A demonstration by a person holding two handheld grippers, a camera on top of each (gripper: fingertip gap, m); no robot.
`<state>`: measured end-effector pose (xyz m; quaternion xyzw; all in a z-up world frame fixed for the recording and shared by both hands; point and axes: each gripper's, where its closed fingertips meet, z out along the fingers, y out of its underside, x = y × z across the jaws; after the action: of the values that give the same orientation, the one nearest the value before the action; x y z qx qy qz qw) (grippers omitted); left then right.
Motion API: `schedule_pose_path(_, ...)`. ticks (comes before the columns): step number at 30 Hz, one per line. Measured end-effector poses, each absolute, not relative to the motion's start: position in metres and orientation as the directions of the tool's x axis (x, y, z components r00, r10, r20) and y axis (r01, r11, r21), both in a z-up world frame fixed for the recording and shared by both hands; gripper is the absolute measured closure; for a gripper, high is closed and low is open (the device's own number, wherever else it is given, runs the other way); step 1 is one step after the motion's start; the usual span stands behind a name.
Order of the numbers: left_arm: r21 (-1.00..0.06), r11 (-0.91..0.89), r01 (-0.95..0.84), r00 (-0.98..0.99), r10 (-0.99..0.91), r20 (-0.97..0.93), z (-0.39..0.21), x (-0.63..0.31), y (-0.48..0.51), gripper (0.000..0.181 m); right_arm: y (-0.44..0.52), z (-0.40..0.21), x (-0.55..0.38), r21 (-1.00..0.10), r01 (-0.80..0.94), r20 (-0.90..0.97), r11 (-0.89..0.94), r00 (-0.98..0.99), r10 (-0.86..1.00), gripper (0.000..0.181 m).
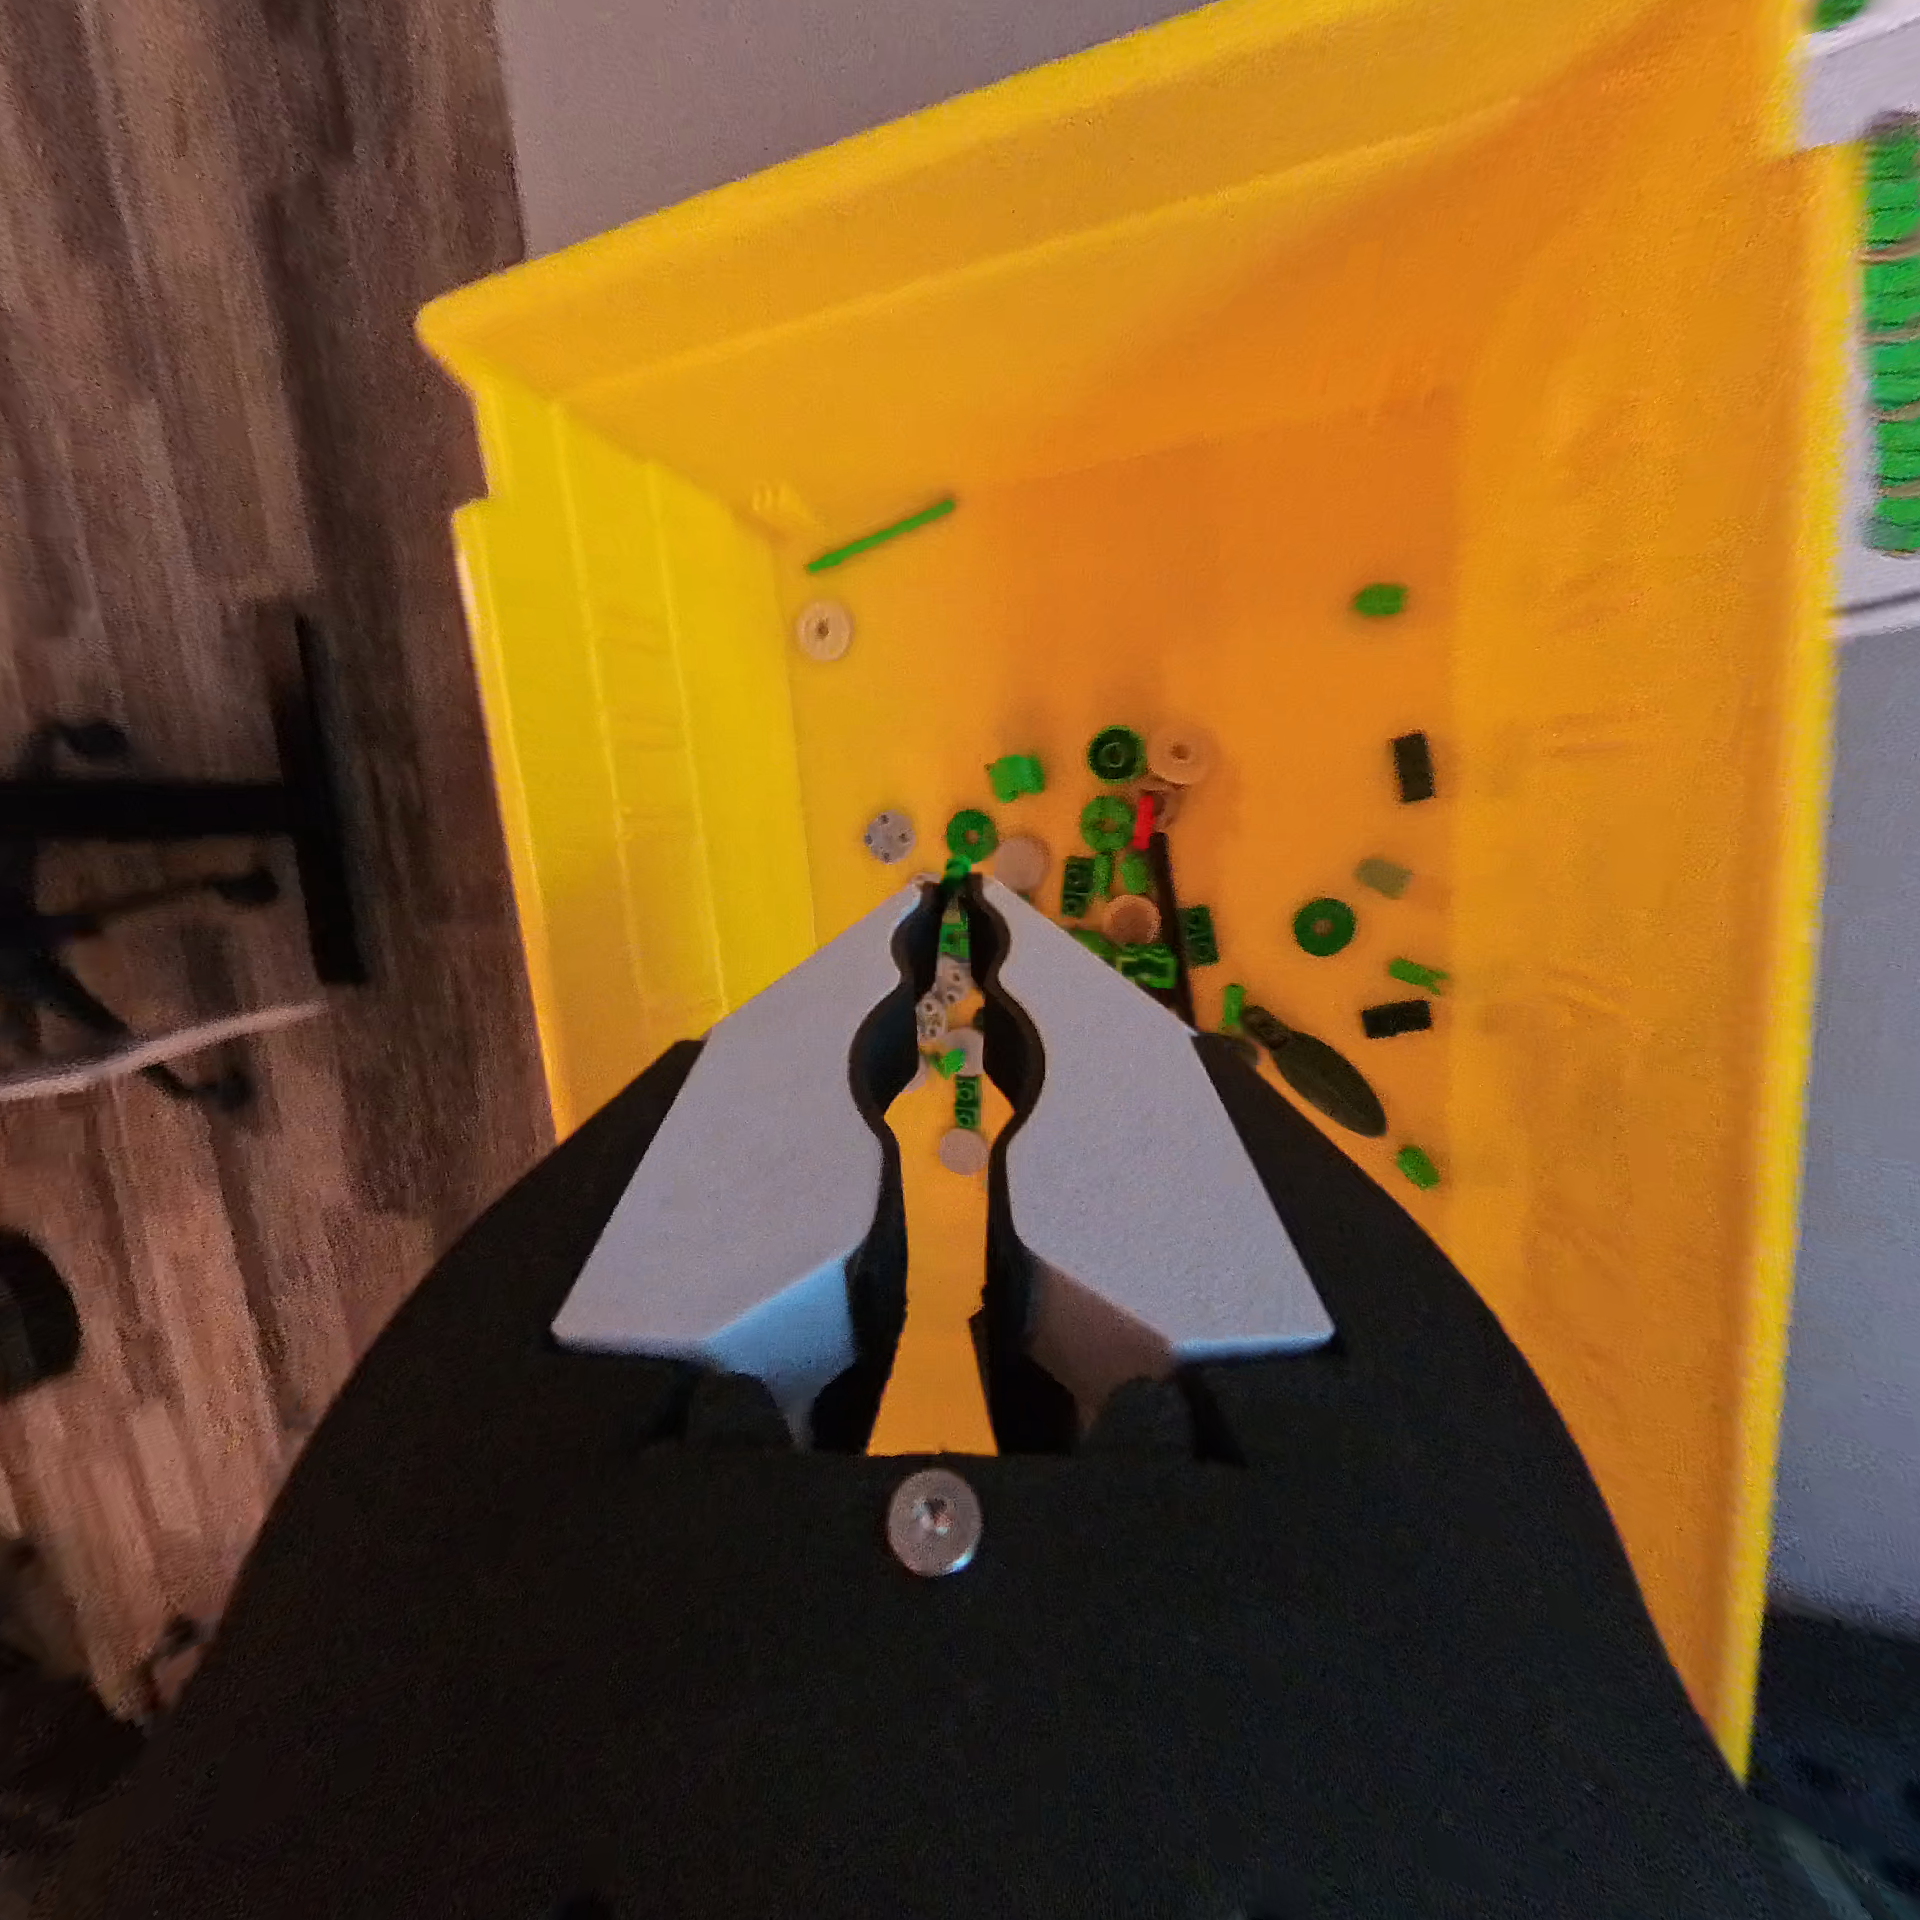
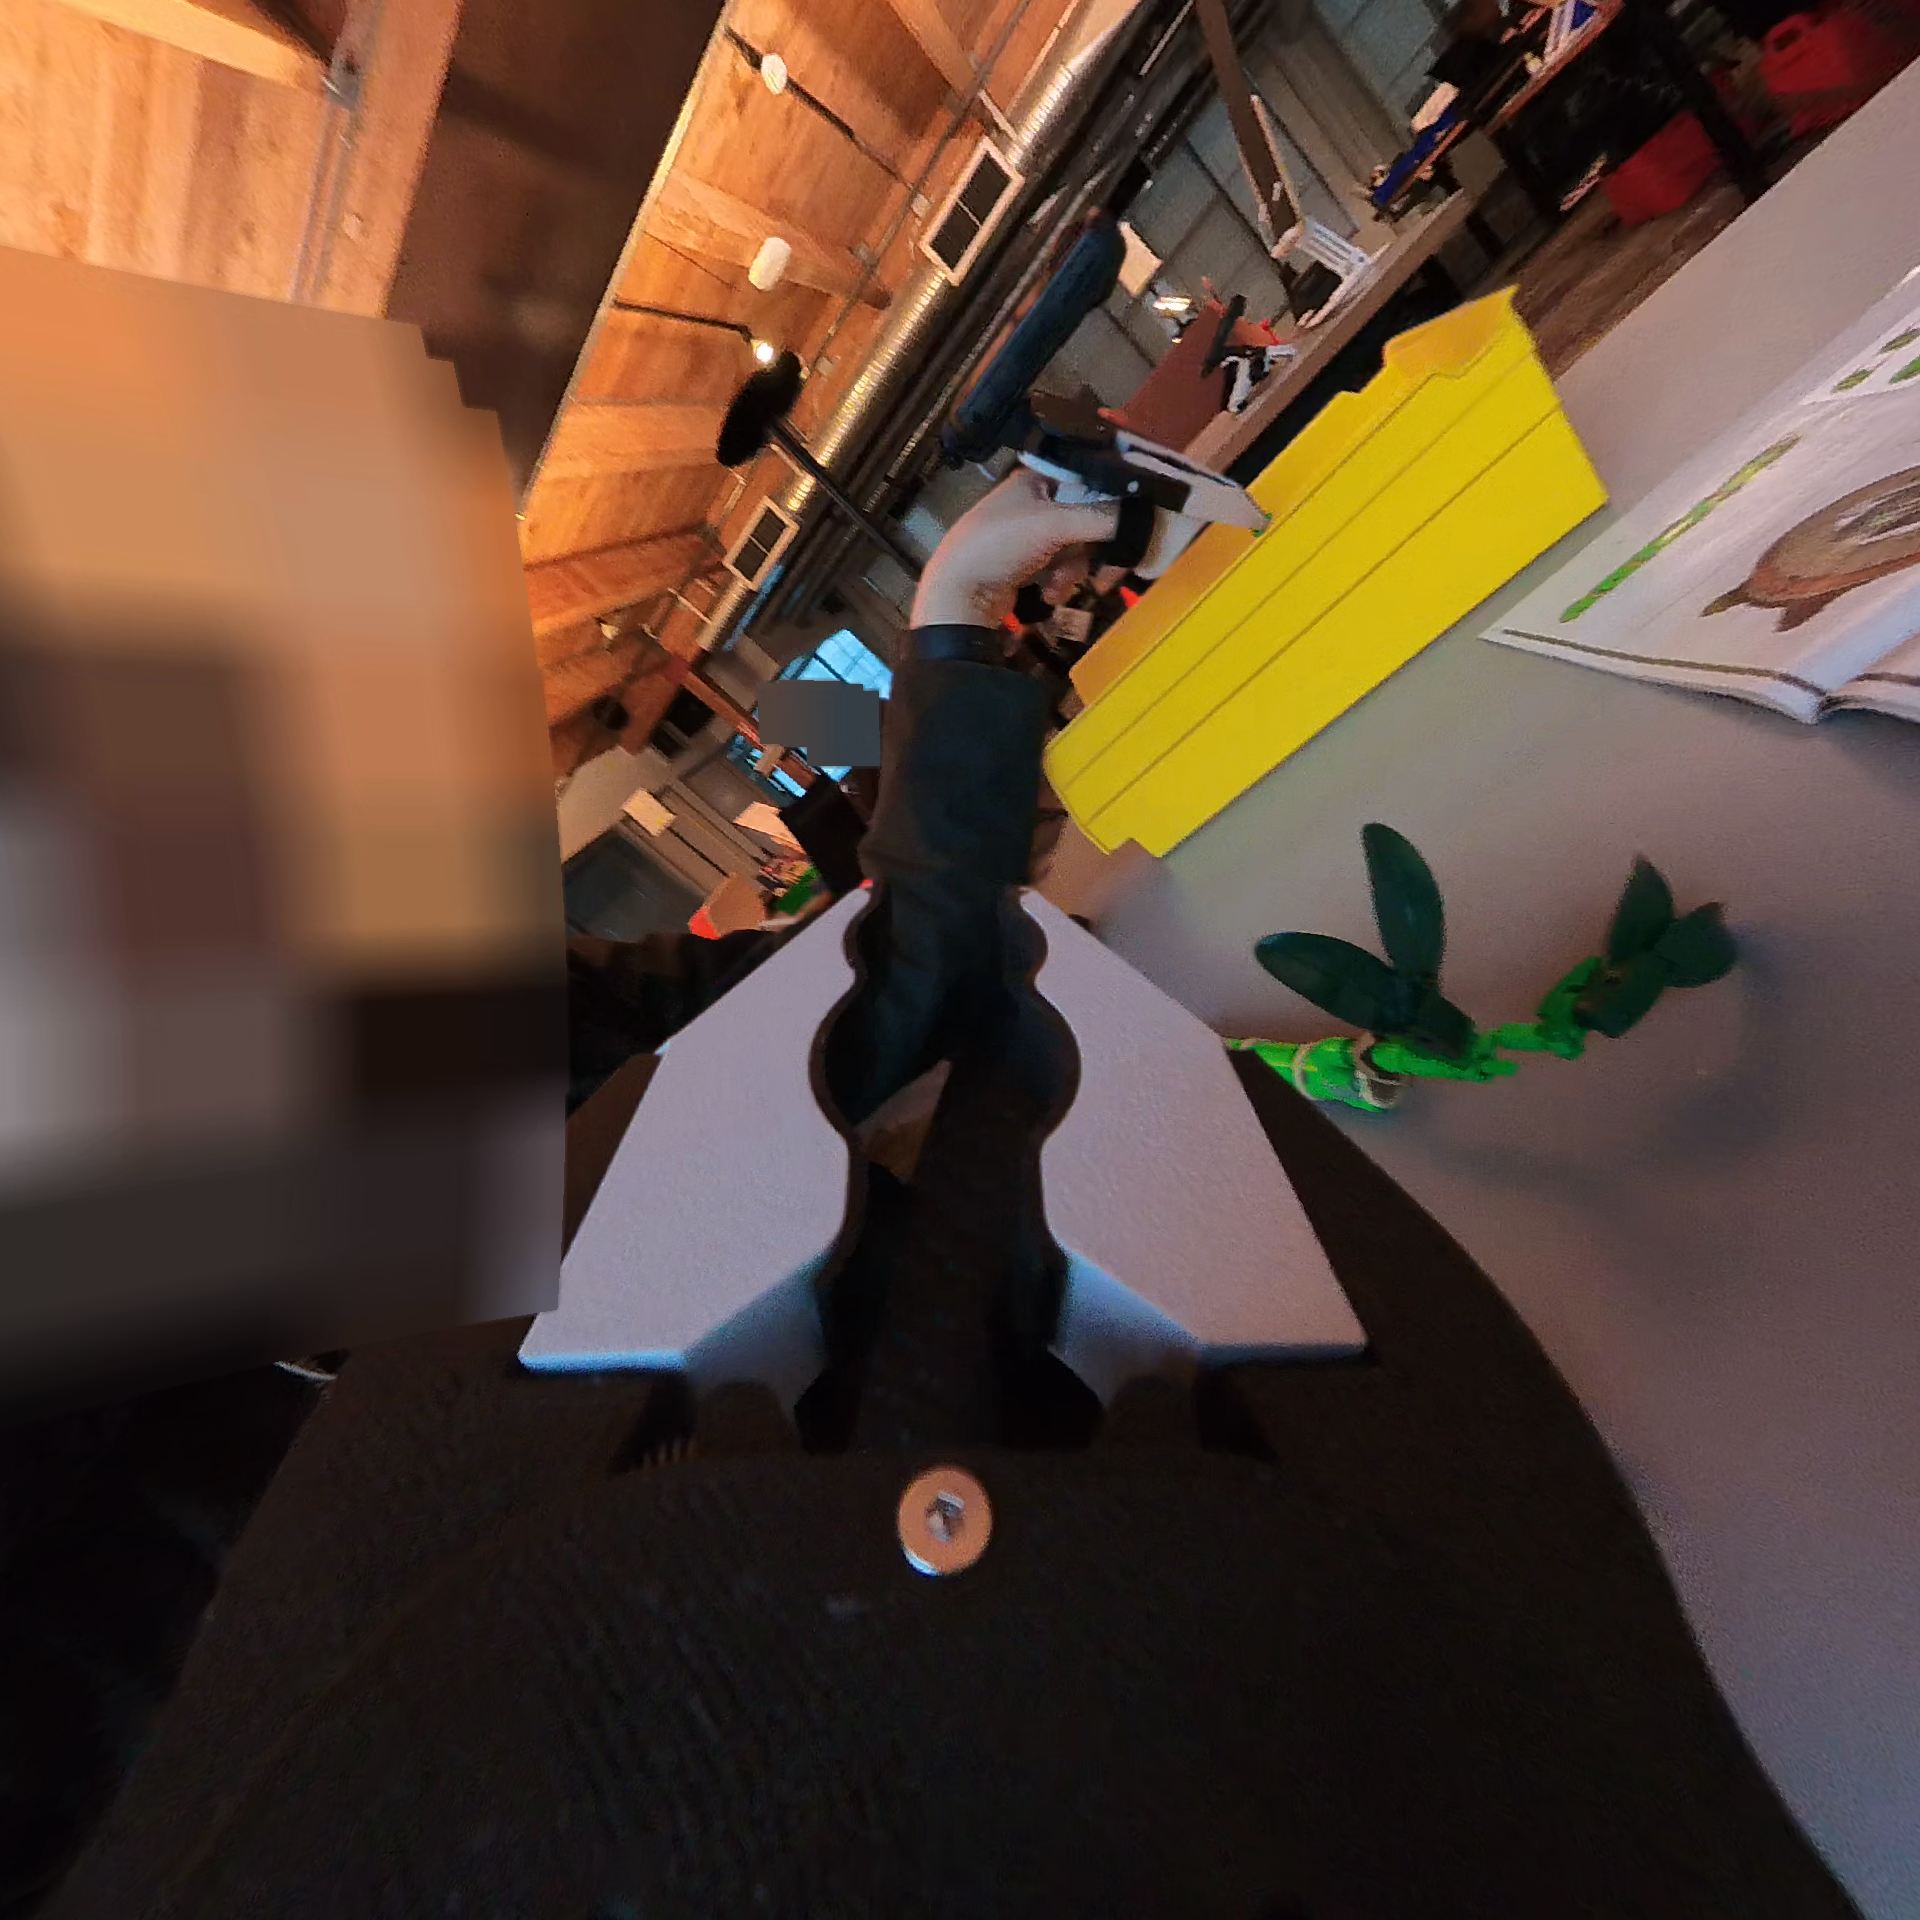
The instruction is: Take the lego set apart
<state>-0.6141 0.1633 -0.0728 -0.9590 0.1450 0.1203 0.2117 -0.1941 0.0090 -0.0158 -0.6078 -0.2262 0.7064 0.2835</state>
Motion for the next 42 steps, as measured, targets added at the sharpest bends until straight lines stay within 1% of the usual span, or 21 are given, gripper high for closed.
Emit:
schedule_pose_path(4,-0.377,-0.89,-0.256,0.951,-0.162,-0.262,-0.077,-0.617,0.167,0.157,0.017,-0.018,-0.18,-0.72,-0.127,-0.686,-0.682,-0.013,0.727,0.164)
schedule_pose_path(6,-0.402,-0.881,-0.25,0.957,-0.163,-0.239,-0.073,-0.61,0.169,0.152,0.024,-0.025,-0.17,-0.749,-0.117,-0.661,-0.652,0.067,0.747,0.163)
schedule_pose_path(8,-0.434,-0.862,-0.26,0.951,-0.152,-0.268,-0.063,-0.611,0.173,0.152,0.031,-0.033,-0.159,-0.791,-0.092,-0.612,-0.606,0.15,0.776,0.163)
schedule_pose_path(10,-0.512,-0.814,-0.276,0.951,-0.155,-0.266,-0.046,-0.6,0.181,0.156,0.035,-0.043,-0.151,-0.841,-0.022,-0.53,-0.541,0.239,0.814,0.161)
schedule_pose_path(12,-0.638,-0.718,-0.279,0.96,-0.197,-0.198,-0.019,-0.568,0.193,0.157,0.033,-0.06,-0.143,-0.897,0.115,-0.374,-0.426,0.314,0.873,0.155)
schedule_pose_path(15,-0.837,-0.496,-0.231,0.917,-0.4,-0.016,0.035,-0.482,0.2,0.158,0.025,-0.091,-0.136,-0.895,0.352,-0.154,-0.274,0.333,0.93,0.153)
schedule_pose_path(18,-0.94,-0.332,-0.086,0.669,-0.718,0.192,0.085,-0.372,0.168,0.153,0.015,-0.107,-0.141,-0.866,0.435,-0.128,-0.246,0.282,0.951,0.152)
schedule_pose_path(20,-0.948,-0.316,0.036,0.422,-0.855,0.301,0.107,-0.312,0.137,0.152,0.013,-0.118,-0.142,-0.838,0.482,-0.128,-0.255,0.281,0.951,0.151)
schedule_pose_path(21,-0.938,-0.343,0.05,0.31,-0.888,0.341,0.109,-0.288,0.122,0.152,0.012,-0.123,-0.141,-0.822,0.511,-0.118,-0.251,0.278,0.953,0.151)
schedule_pose_path(23,-0.915,-0.403,-0.008,0.17,-0.902,0.396,0.098,-0.254,0.101,0.152,0.01,-0.133,-0.138,-0.791,0.56,-0.099,-0.246,0.279,0.955,0.151)
schedule_pose_path(25,-0.897,-0.437,-0.063,0.116,-0.896,0.428,0.084,-0.235,0.092,0.152,0.009,-0.141,-0.134,-0.757,0.604,-0.089,-0.249,0.283,0.955,0.151)
schedule_pose_path(29,-0.878,-0.469,-0.095,0.097,-0.882,0.461,0.072,-0.223,0.088,0.153,0.008,-0.157,-0.127,-0.692,0.667,-0.09,-0.276,0.3,0.95,0.153)
schedule_pose_path(30,-0.876,-0.472,-0.098,0.097,-0.881,0.463,0.071,-0.223,0.088,0.153,0.009,-0.155,-0.127,-0.698,0.663,-0.084,-0.271,0.3,0.95,0.171)
schedule_pose_path(31,-0.876,-0.472,-0.1,0.098,-0.881,0.464,0.07,-0.222,0.087,0.153,0.009,-0.154,-0.126,-0.69,0.67,-0.083,-0.274,0.303,0.949,0.174)
schedule_pose_path(33,-0.876,-0.469,-0.112,0.094,-0.883,0.461,0.068,-0.219,0.085,0.154,0.014,-0.142,-0.129,-0.73,0.631,-0.069,-0.264,0.315,0.946,0.174)
schedule_pose_path(35,-0.879,-0.451,-0.152,0.087,-0.893,0.443,0.061,-0.214,0.08,0.152,0.019,-0.112,-0.139,-0.83,0.497,-0.088,-0.252,0.329,0.94,0.175)
schedule_pose_path(37,-0.899,-0.405,-0.166,0.106,-0.914,0.392,0.056,-0.207,0.081,0.134,0.028,-0.068,-0.146,-0.927,0.251,-0.184,-0.279,0.344,0.921,0.175)
schedule_pose_path(38,-0.918,-0.369,-0.144,0.131,-0.927,0.352,0.058,-0.204,0.085,0.126,0.031,-0.045,-0.147,-0.944,0.1,-0.268,-0.315,0.326,0.907,0.175)
schedule_pose_path(39,-0.937,-0.328,-0.122,0.15,-0.939,0.309,0.06,-0.201,0.087,0.122,0.032,-0.023,-0.147,-0.927,-0.054,-0.37,-0.371,0.277,0.887,0.175)
schedule_pose_path(40,-0.949,-0.293,-0.112,0.154,-0.949,0.275,0.06,-0.197,0.086,0.121,0.033,-0.003,-0.144,-0.878,-0.2,-0.471,-0.435,0.201,0.859,0.175)
schedule_pose_path(42,-0.953,-0.267,-0.141,0.121,-0.96,0.251,0.055,-0.188,0.076,0.124,0.04,0.019,-0.134,-0.735,-0.406,-0.615,-0.543,0.064,0.786,0.175)
